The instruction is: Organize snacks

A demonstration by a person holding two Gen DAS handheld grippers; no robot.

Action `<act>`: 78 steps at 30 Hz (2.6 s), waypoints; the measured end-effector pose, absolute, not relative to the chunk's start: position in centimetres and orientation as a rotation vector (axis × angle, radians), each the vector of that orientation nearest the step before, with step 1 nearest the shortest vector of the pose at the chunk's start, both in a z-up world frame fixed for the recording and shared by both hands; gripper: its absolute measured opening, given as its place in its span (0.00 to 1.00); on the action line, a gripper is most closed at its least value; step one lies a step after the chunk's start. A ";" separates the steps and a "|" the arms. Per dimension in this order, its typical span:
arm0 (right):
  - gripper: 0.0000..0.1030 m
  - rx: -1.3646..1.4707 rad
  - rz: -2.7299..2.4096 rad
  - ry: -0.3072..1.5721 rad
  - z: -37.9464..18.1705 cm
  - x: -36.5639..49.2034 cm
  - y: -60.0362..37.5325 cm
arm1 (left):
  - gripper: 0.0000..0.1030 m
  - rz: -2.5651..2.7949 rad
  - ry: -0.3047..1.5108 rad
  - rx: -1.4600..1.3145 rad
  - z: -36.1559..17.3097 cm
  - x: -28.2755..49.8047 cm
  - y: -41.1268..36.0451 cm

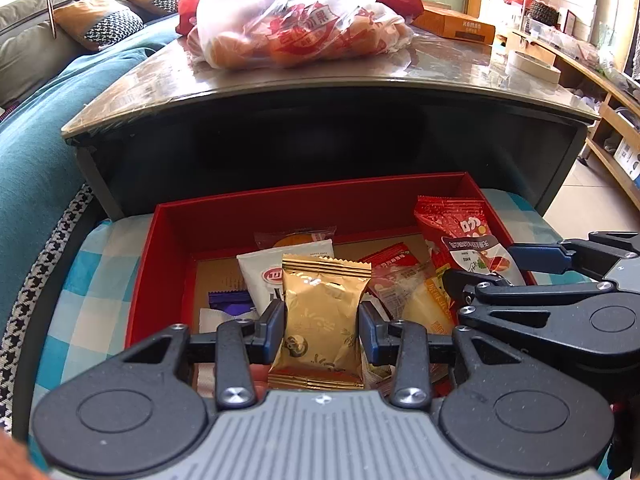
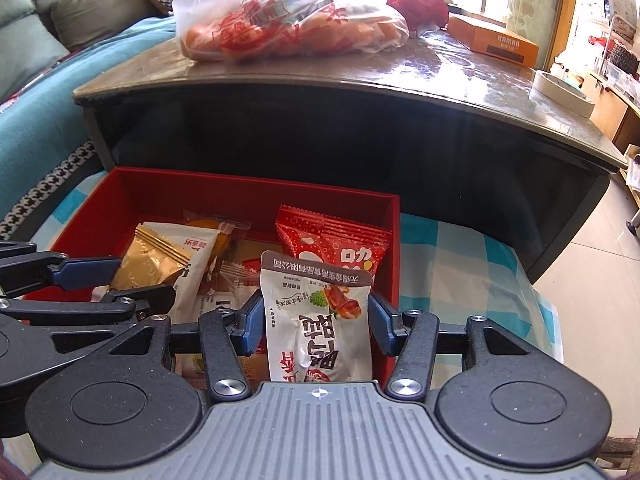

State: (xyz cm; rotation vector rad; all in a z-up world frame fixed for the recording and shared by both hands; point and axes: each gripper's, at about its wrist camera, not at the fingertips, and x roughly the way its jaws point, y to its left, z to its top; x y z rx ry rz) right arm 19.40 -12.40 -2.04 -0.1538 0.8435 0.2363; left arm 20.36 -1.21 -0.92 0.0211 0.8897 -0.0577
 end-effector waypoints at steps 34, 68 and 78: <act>0.70 0.046 0.293 0.784 0.8 18.2 -14.6 | 0.79 -0.036 0.884 -0.029 0.2 19.7 0.4; 0.81 0.064 0.202 0.839 -0.1 6.5 -17.1 | 1.00 -0.057 0.858 0.010 2.0 9.3 -0.5; 0.81 0.077 0.177 0.857 -0.6 4.1 -17.5 | 1.00 -0.049 0.892 0.002 1.0 6.7 -0.6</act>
